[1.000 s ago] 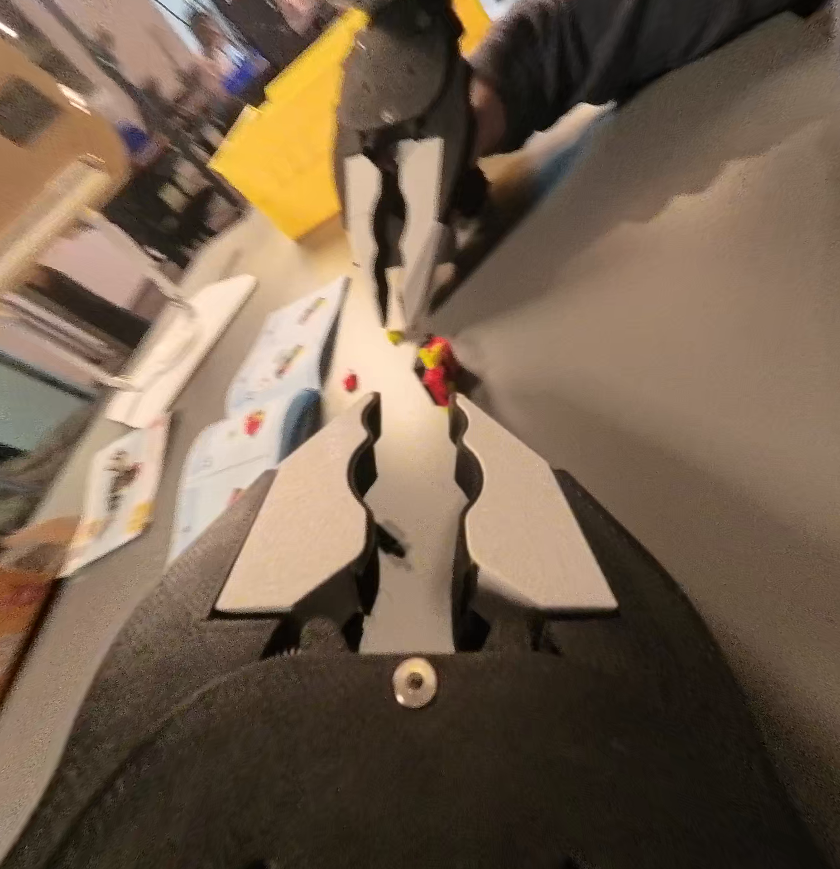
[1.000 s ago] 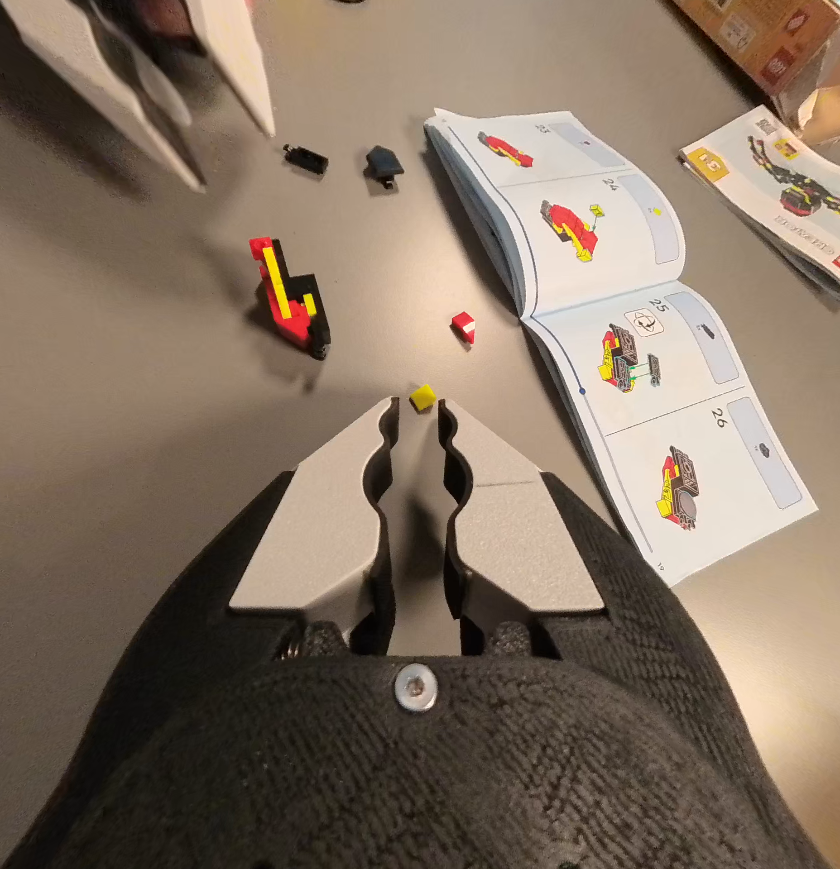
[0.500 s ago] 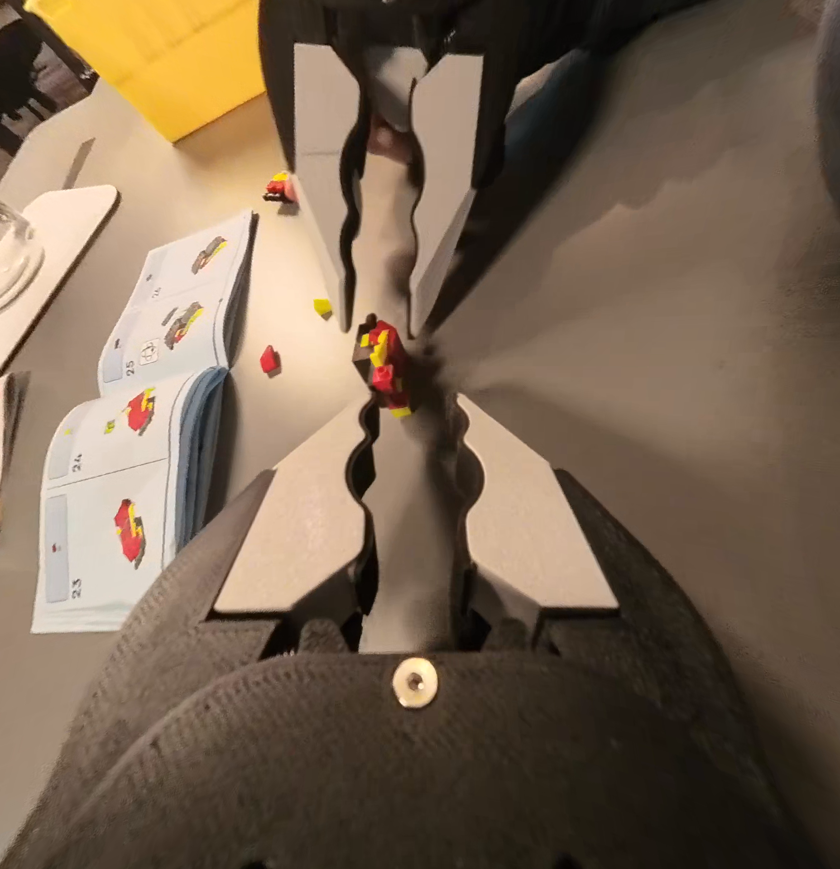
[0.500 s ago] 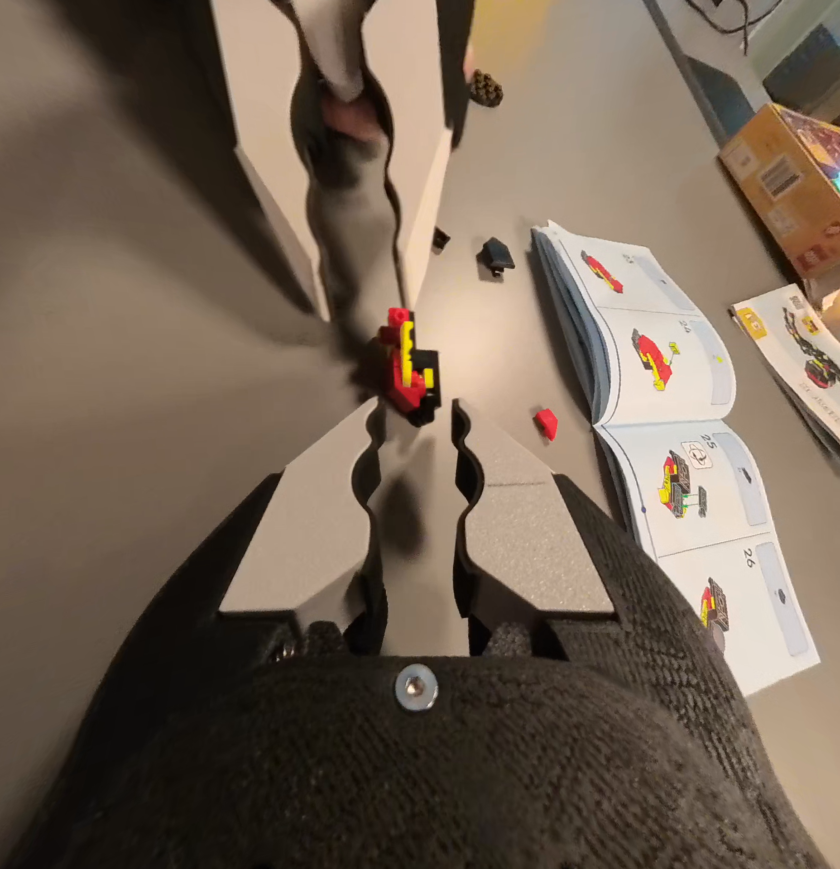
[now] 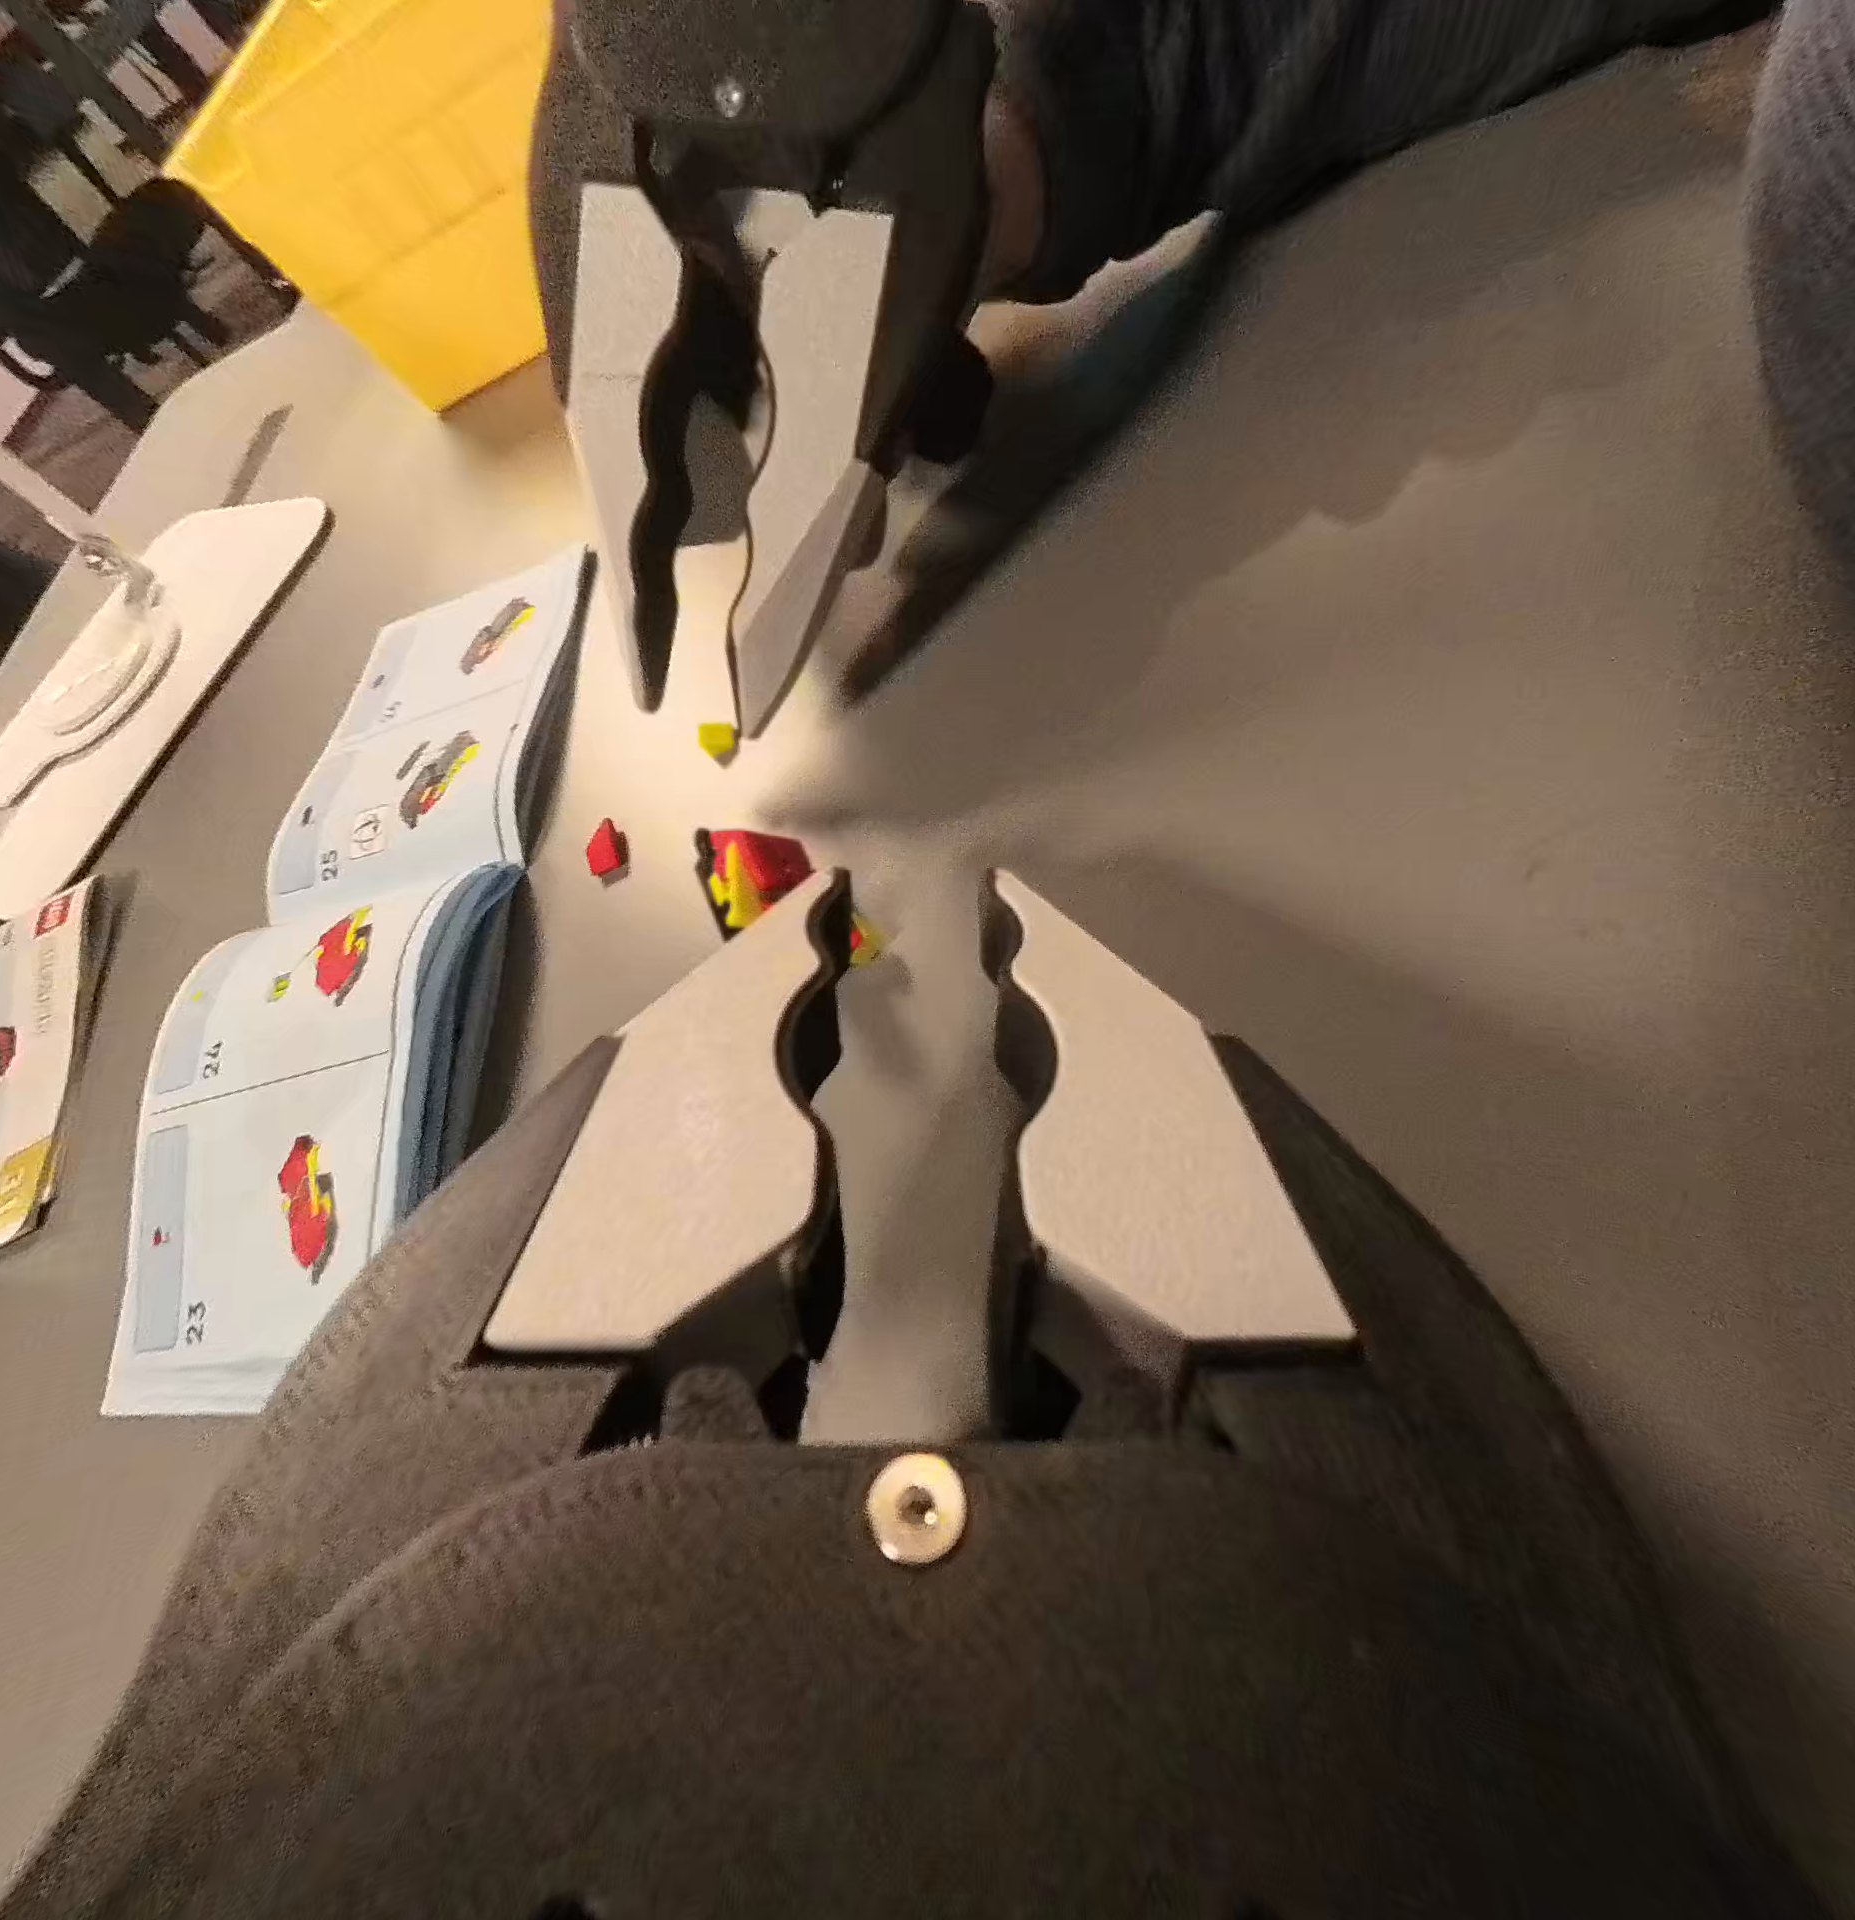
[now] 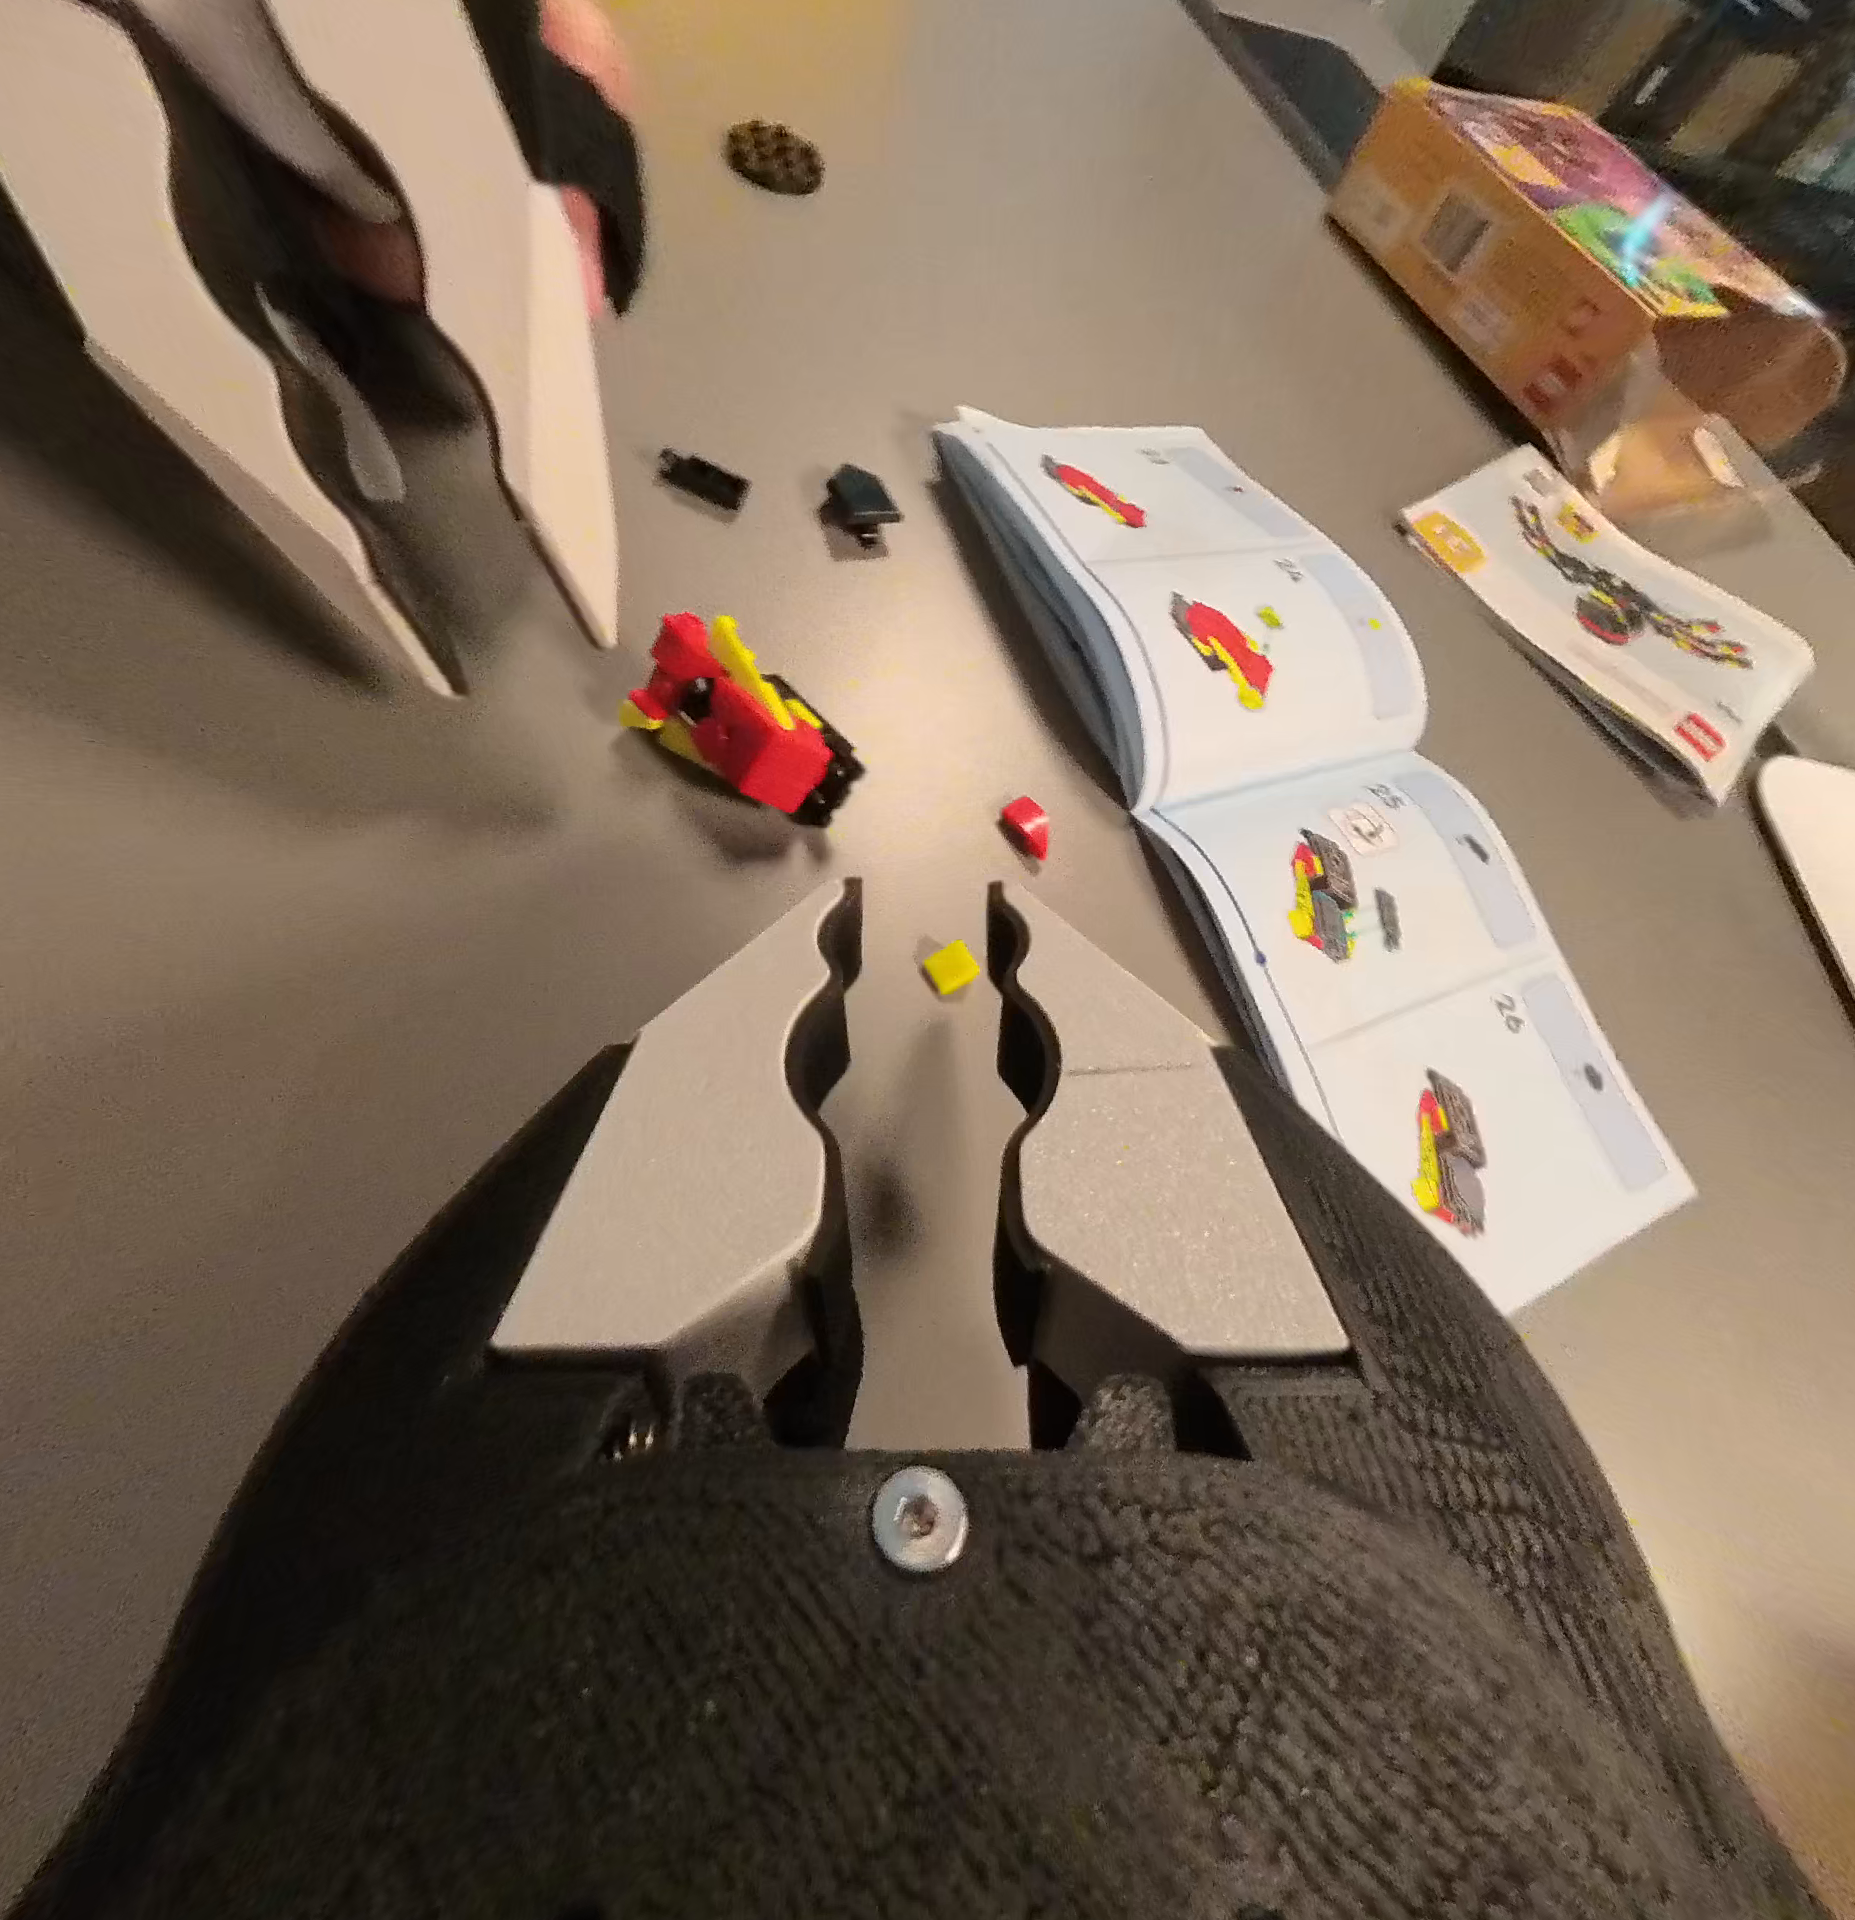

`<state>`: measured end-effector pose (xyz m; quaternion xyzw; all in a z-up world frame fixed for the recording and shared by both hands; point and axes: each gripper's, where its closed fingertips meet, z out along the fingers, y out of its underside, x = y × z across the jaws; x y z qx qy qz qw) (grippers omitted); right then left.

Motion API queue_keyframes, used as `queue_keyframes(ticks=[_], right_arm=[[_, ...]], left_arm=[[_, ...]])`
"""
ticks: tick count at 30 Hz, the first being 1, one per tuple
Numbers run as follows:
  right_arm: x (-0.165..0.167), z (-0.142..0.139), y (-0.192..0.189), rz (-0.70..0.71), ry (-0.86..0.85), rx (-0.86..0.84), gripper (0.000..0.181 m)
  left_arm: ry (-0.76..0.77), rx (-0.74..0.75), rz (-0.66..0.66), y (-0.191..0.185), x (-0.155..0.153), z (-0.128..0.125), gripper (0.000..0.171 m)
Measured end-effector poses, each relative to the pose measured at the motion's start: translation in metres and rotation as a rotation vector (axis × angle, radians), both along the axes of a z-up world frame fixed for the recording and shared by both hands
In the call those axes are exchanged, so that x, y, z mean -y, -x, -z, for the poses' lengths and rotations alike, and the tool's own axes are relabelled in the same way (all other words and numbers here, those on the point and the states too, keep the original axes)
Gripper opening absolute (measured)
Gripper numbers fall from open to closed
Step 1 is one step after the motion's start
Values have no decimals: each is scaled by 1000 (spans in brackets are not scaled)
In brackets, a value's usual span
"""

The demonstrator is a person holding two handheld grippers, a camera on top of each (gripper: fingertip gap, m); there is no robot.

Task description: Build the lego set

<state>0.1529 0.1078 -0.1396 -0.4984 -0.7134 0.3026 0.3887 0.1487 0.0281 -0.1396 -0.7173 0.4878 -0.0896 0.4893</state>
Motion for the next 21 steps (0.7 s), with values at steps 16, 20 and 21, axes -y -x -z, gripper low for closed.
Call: queue_keyframes(ticks=[16,20,21], right_arm=[[40,5,10,-180,-129,-4,30],[58,-7,14,-313,-29,-62,51],[58,-14,17,-332,19,-89,53]], left_arm=[[-77,199,-154,22,-15,-30,21],[-64,212,-164,23,-17,-30,22],[-63,213,-165,23,-17,-31,22]])
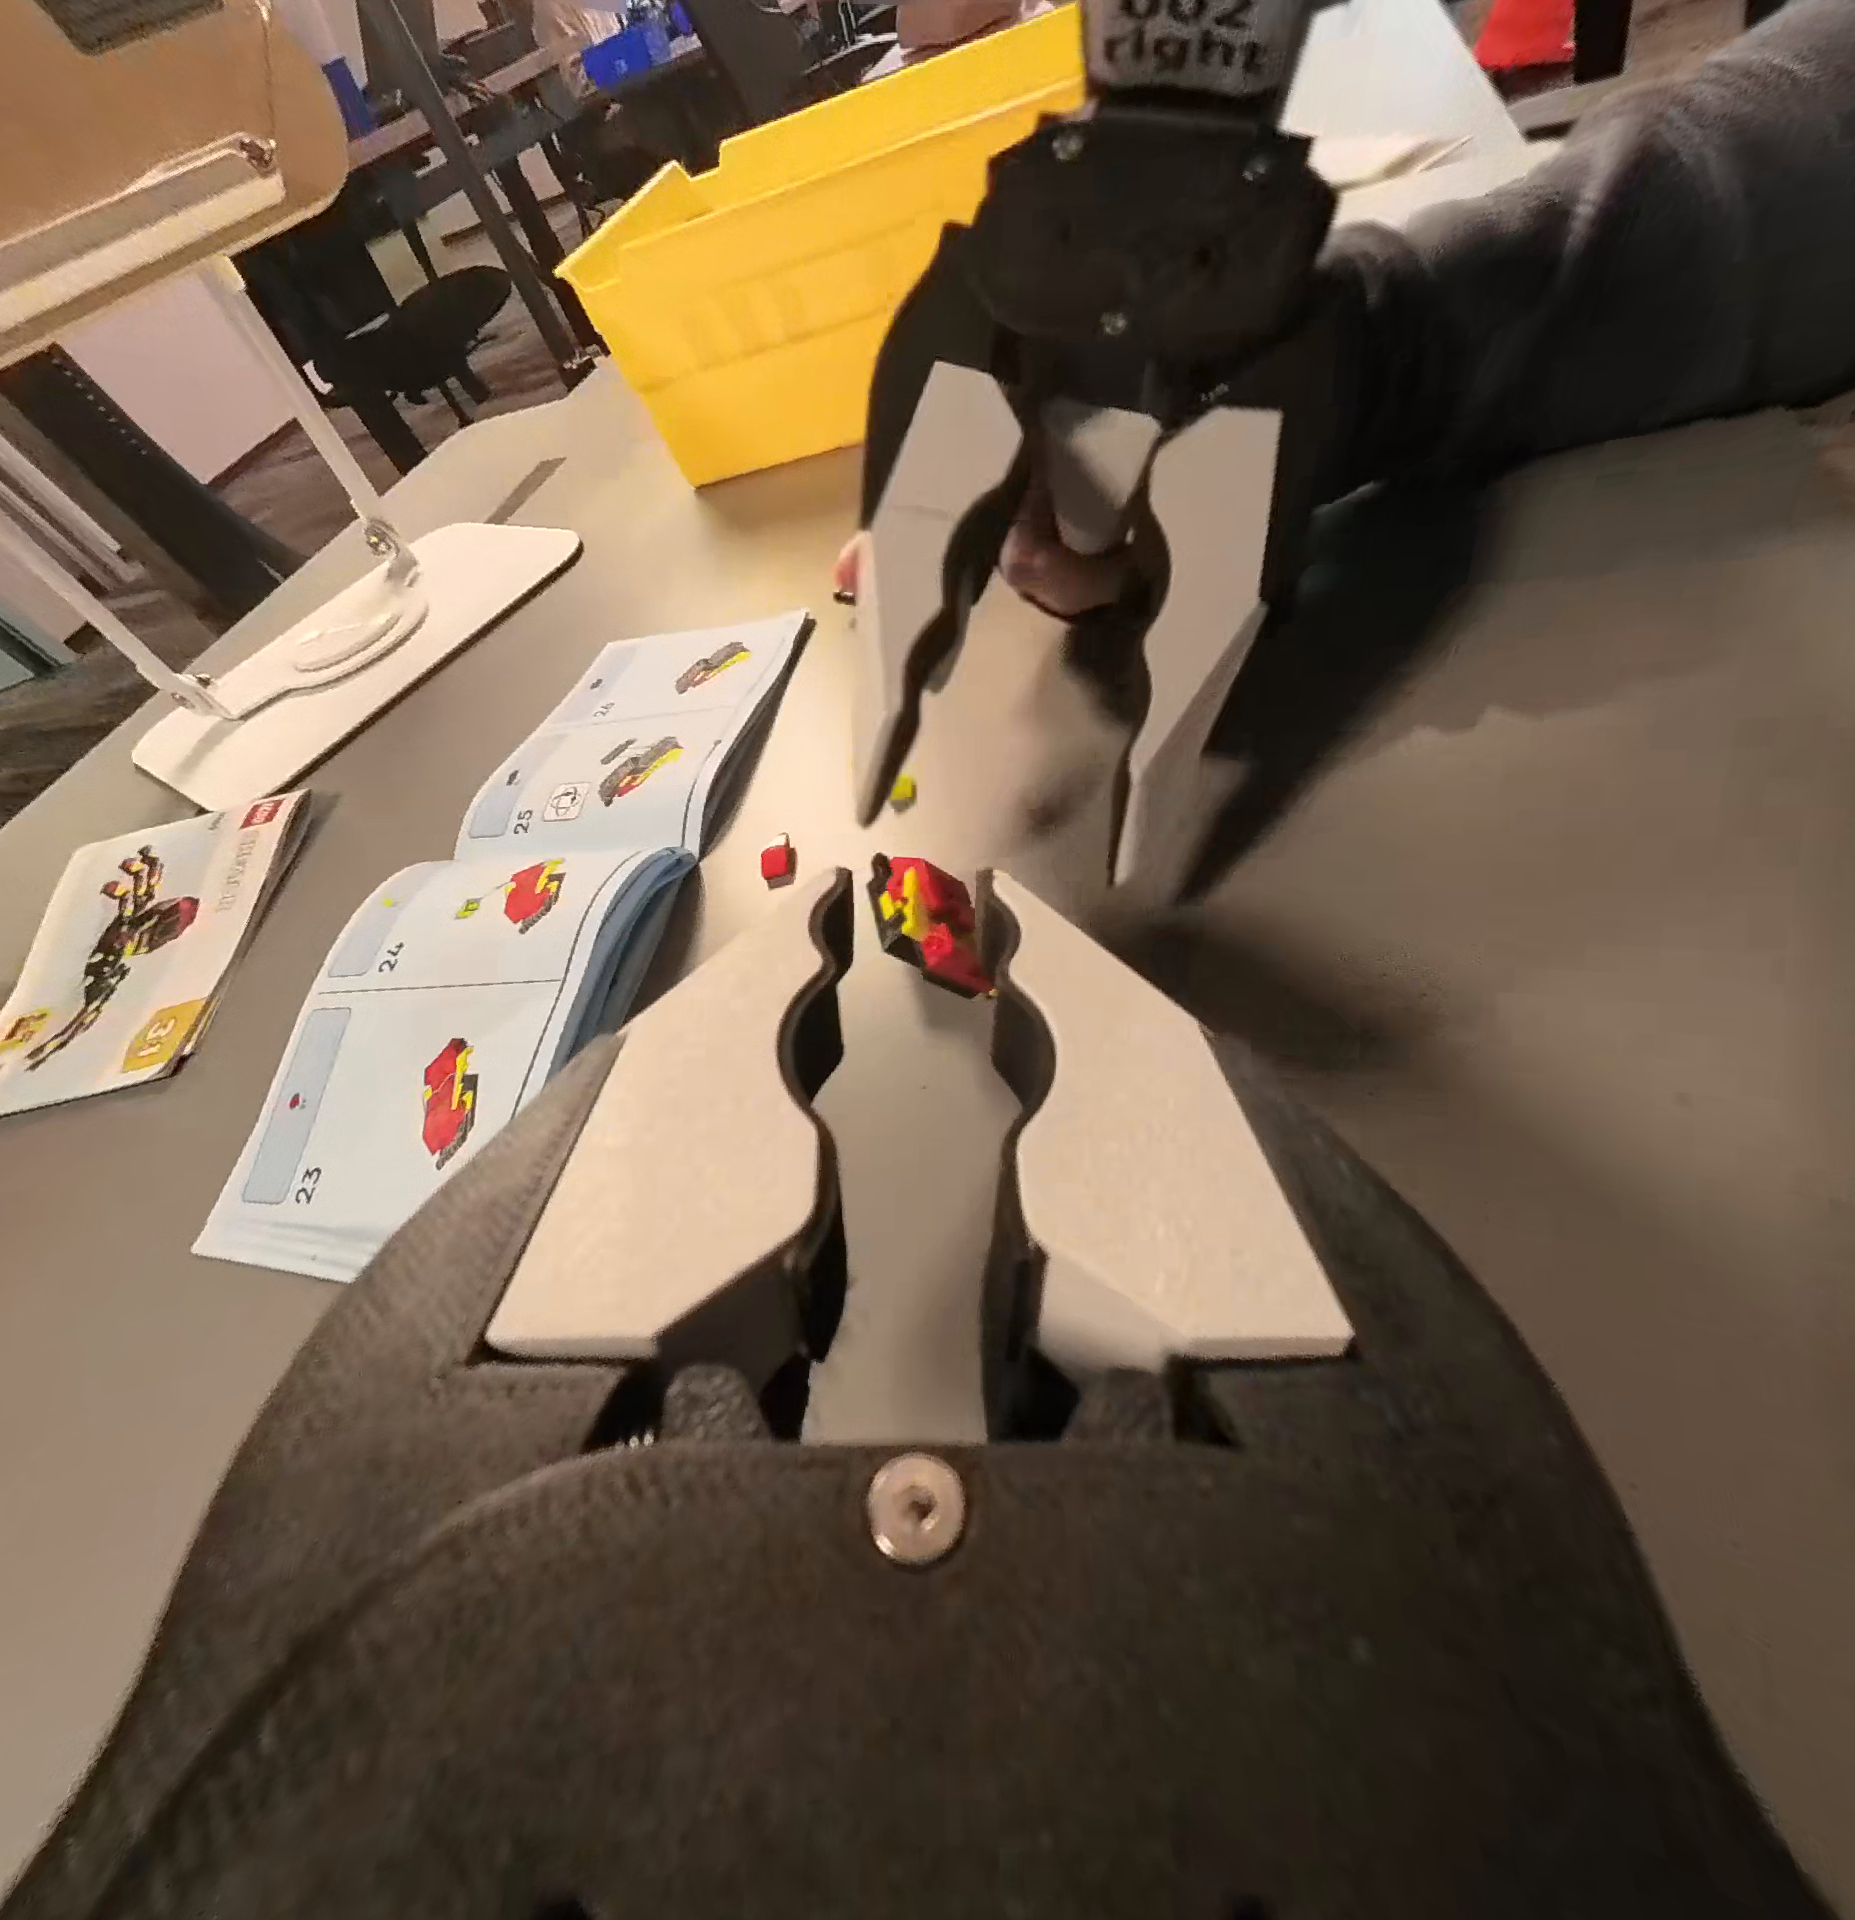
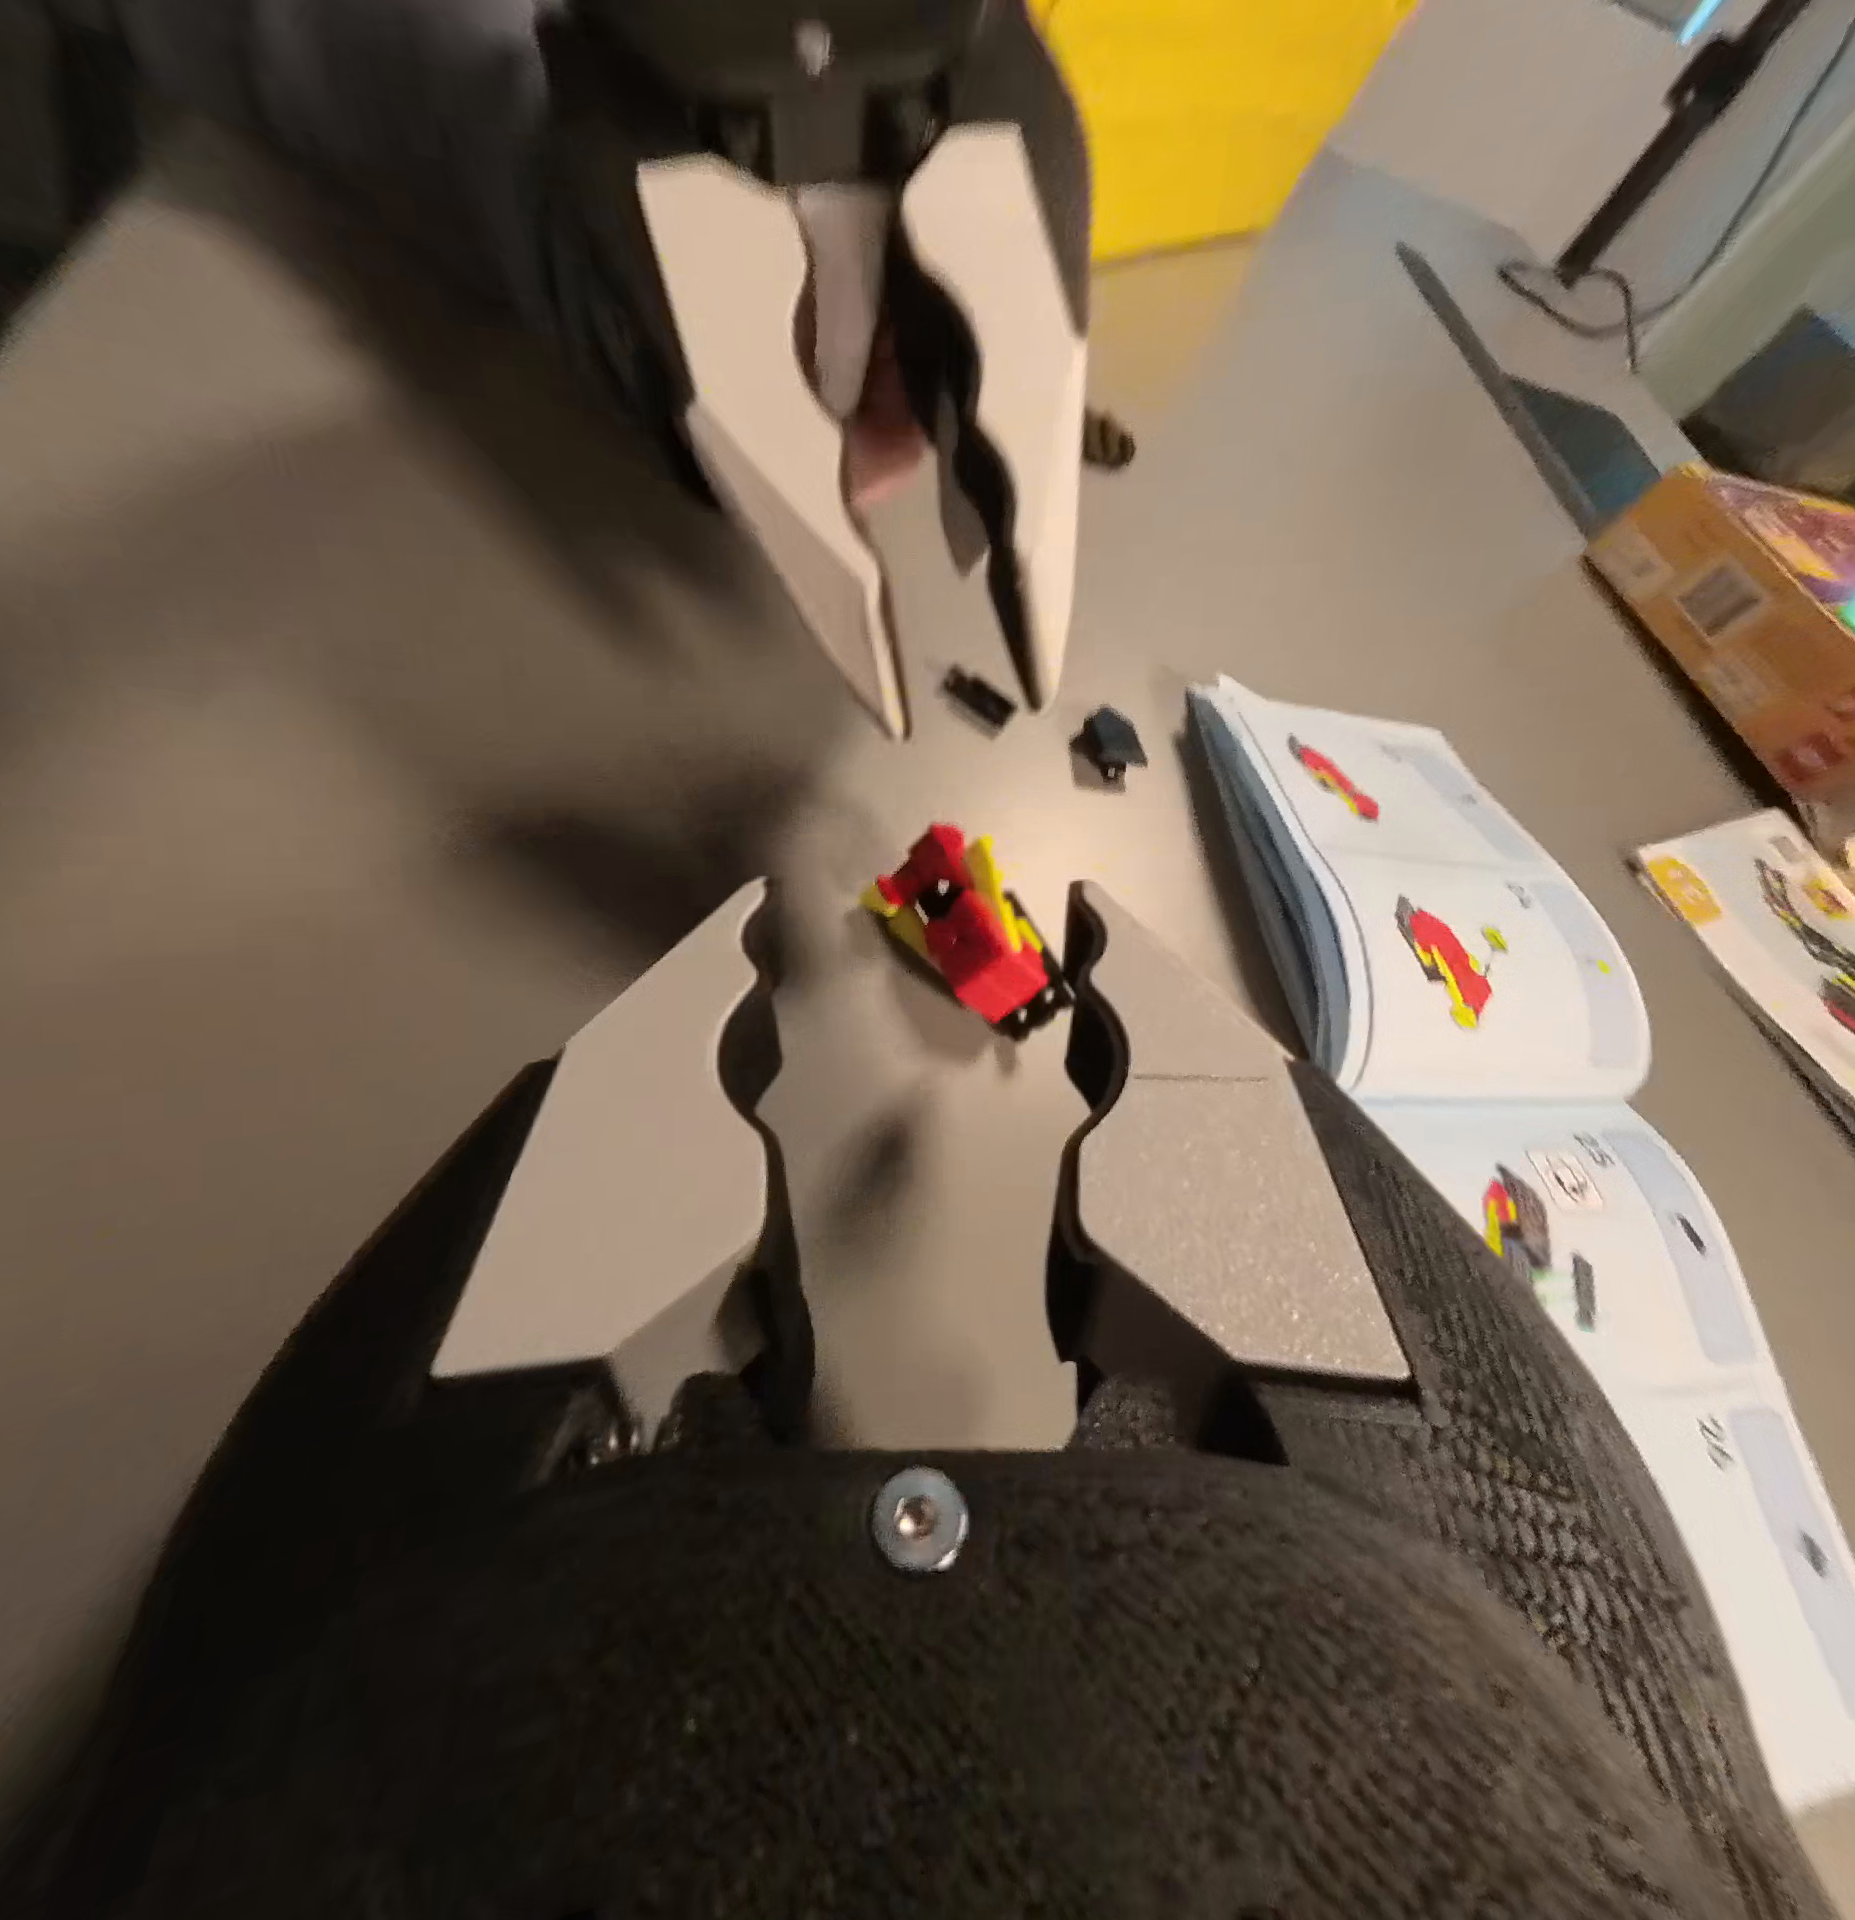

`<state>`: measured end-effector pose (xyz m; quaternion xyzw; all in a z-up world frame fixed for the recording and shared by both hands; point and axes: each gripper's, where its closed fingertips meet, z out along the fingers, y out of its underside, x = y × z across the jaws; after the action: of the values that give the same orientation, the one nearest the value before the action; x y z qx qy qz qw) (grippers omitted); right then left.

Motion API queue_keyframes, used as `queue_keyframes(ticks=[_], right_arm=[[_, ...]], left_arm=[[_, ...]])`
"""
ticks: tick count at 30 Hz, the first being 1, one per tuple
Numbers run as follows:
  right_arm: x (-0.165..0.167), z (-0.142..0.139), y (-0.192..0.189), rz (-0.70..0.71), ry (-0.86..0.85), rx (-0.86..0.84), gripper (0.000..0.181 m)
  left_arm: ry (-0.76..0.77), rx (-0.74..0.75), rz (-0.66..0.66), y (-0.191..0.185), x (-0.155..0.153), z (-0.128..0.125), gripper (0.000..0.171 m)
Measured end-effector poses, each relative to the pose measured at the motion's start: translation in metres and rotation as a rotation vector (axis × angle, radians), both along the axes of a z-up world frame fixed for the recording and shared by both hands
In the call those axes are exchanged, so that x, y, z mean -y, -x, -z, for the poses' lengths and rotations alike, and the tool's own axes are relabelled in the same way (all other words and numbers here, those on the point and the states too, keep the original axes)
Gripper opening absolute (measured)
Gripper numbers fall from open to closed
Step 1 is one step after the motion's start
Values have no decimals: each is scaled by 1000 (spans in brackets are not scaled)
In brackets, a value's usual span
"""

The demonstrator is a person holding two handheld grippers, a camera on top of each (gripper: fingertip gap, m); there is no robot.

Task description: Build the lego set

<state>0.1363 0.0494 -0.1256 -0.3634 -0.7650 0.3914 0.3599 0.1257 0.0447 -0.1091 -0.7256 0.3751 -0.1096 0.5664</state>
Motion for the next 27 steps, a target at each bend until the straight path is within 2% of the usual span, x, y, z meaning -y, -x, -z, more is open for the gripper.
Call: queue_keyframes(ticks=[3,6,10,12,18,21,27], right_arm=[[-5,-8,8,-45,106,1,49],[-8,6,14,-98,163,155,47],[-15,21,19,-104,119,248,39],[-15,27,17,-105,81,266,27],[-14,22,10,-94,49,207,26],[-12,8,11,-63,40,118,26],[-4,-21,18,-10,-102,-53,26]], left_arm=[[8,-3,1,0,0,1,24],[11,-10,7,-1,0,2,25],[8,-11,11,-1,1,2,26],[9,-9,12,-1,1,2,26],[16,-16,12,-2,1,3,28],[23,-31,13,-2,1,5,30],[24,-42,-21,0,-3,7,31]])
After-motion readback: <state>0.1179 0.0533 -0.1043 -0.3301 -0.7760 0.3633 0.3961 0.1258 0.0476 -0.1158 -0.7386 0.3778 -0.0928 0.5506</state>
